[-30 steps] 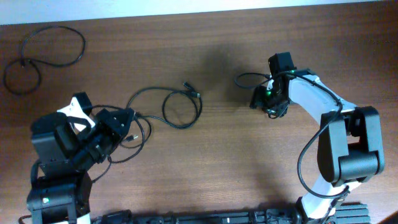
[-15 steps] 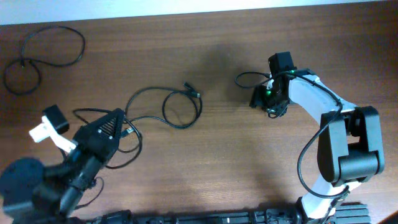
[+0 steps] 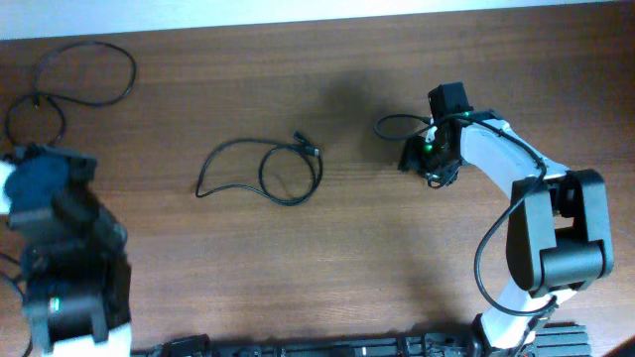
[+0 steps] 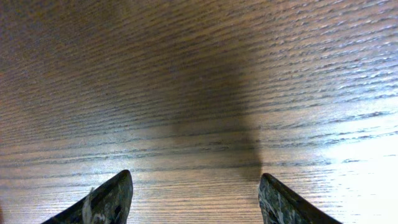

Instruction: Untangle cables

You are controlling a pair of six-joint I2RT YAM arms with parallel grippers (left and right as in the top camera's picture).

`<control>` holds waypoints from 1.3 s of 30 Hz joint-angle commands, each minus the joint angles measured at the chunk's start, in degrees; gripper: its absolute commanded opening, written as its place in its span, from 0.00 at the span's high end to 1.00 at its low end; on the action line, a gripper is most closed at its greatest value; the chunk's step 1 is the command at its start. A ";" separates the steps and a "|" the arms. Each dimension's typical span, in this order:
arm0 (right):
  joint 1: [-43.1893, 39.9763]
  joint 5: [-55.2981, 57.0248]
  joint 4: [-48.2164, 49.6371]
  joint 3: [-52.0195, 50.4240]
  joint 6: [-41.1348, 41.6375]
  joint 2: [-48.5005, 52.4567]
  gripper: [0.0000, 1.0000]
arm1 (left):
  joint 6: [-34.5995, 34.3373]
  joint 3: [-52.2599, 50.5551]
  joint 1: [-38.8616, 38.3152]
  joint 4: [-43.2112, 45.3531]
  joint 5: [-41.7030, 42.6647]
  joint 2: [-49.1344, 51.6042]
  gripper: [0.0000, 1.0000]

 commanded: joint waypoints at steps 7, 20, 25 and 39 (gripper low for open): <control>0.24 0.50 0.31 -0.17 0.46 -1.05 0.36 | -0.72 0.68 21.24 16.83 -1.40 24.68 1.00; 0.24 0.48 2.25 -0.17 0.46 -1.05 0.35 | -9.75 0.68 29.92 21.44 49.44 55.76 0.01; 0.24 0.48 2.47 -0.17 0.44 -1.05 0.35 | -12.46 0.68 22.23 21.22 69.53 55.76 0.01; 0.24 0.50 2.45 -0.17 0.42 -1.05 0.01 | 34.51 29.14 -10.58 -13.46 56.87 54.69 0.01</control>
